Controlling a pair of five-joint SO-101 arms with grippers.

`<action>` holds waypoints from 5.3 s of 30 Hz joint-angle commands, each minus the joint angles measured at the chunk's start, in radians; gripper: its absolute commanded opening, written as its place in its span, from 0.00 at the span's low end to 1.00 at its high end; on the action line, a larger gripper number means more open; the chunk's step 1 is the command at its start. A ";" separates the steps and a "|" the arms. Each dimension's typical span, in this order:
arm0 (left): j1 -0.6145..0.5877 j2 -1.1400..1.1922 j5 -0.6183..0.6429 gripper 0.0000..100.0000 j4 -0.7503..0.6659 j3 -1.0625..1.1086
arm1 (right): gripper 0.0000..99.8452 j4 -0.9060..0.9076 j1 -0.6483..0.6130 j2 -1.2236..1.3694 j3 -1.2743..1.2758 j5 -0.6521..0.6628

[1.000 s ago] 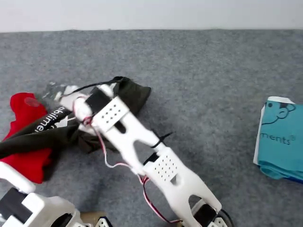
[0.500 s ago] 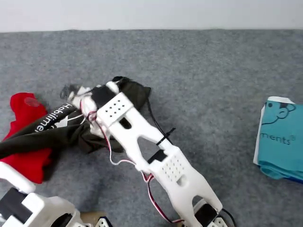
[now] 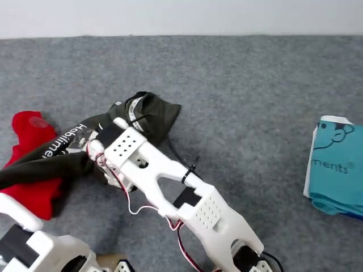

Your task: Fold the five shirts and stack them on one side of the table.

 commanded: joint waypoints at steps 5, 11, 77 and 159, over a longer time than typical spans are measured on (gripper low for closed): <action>0.003 -0.043 -0.008 0.01 -0.015 -0.018 | 0.20 -0.007 0.012 0.007 -0.051 -0.014; 0.006 -0.043 -0.006 0.01 -0.015 -0.016 | 0.20 -0.035 0.038 0.039 -0.055 -0.009; 0.913 -0.459 0.348 0.01 -0.285 -0.596 | 0.01 -0.206 0.877 -1.175 -0.359 0.298; 0.852 0.167 -0.049 0.01 -0.420 -0.426 | 0.01 -1.557 0.947 -0.984 0.910 0.603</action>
